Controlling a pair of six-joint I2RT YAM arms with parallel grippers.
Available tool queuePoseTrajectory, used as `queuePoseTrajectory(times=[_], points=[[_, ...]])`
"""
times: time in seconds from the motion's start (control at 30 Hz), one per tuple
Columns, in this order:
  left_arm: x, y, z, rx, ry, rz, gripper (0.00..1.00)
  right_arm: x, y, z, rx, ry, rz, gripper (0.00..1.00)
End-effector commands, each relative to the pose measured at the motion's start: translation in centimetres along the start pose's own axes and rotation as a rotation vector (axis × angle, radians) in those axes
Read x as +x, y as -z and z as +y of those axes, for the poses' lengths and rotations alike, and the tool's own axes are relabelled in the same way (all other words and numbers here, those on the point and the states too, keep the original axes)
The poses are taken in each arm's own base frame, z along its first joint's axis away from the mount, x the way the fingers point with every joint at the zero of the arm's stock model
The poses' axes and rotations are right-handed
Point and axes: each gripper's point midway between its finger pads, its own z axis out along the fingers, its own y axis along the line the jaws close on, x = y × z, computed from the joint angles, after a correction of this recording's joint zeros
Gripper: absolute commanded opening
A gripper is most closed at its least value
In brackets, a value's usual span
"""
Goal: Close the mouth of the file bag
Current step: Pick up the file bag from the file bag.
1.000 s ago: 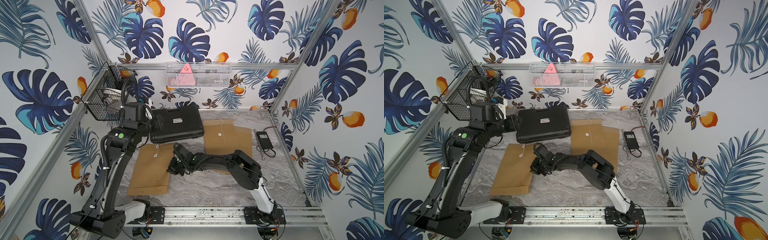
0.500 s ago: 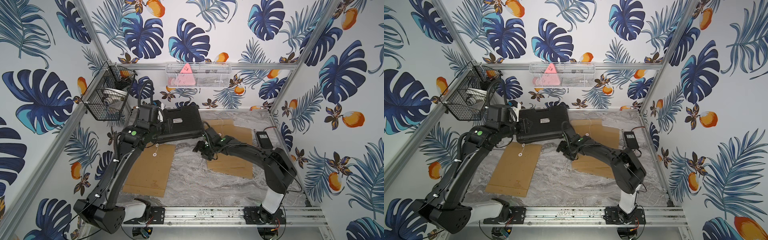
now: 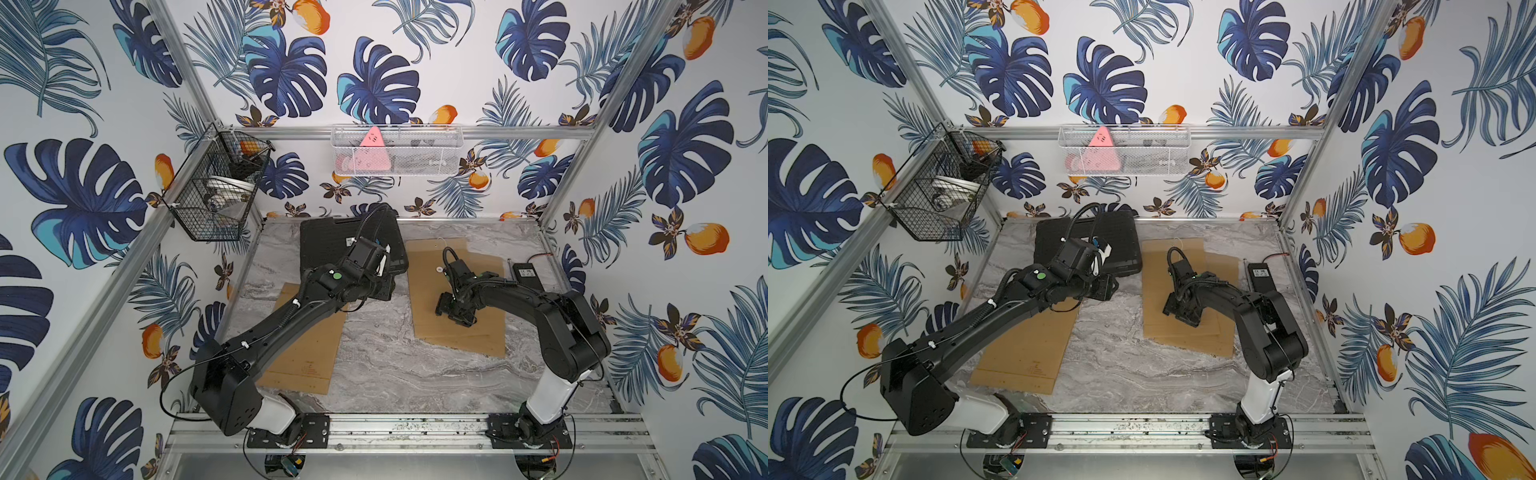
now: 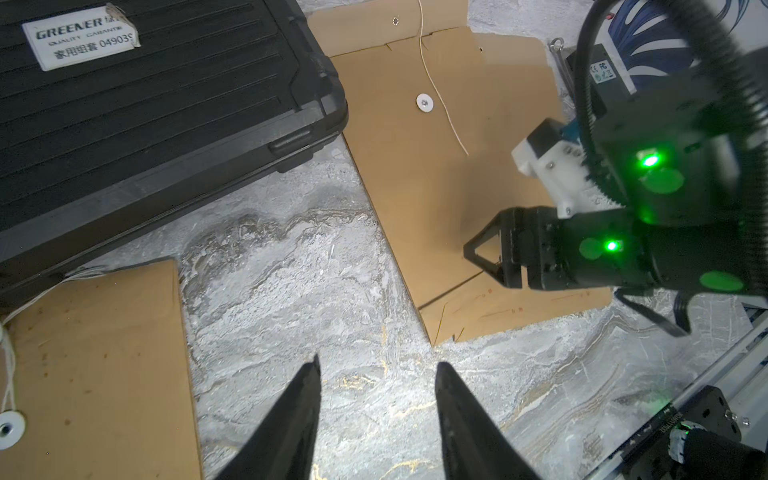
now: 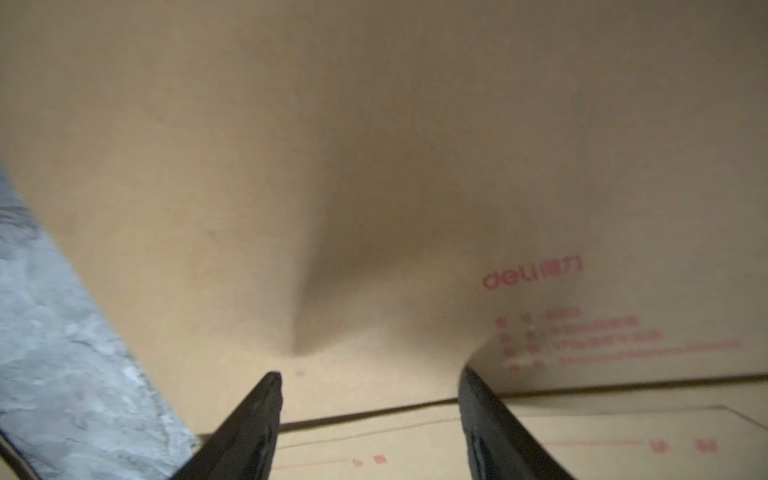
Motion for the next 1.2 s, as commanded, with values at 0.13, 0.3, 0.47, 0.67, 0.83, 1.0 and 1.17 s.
queuePoseTrajectory(times=[0.13,0.3,0.47,0.67,0.83,1.0,1.17], points=[[0.0,-3.3,-2.1,0.086,0.000,0.014,0.50,-0.2,5.4,-2.1,-0.084,-0.067,-0.017,0.71],[2.2,-7.8,-3.6,0.150,0.033,0.113,0.53,-4.5,7.3,-7.5,-0.113,-0.211,-0.072,0.74],[4.6,-12.0,-3.7,0.169,0.076,0.213,0.58,-4.9,6.4,-10.1,-0.085,-0.268,-0.065,0.74],[7.2,-15.5,-2.4,0.124,0.087,0.288,0.61,-3.4,4.5,-11.2,-0.072,-0.273,-0.012,0.72],[9.1,-17.4,-2.2,0.135,0.124,0.334,0.62,-2.1,3.1,-10.9,-0.108,-0.265,0.045,0.70],[10.5,-18.8,-2.2,0.190,0.189,0.365,0.60,-0.9,1.7,-10.5,-0.171,-0.250,0.103,0.67],[10.8,-18.6,-1.2,0.253,0.269,0.375,0.55,-1.5,4.4,-7.0,-0.384,-0.169,0.056,0.65]])
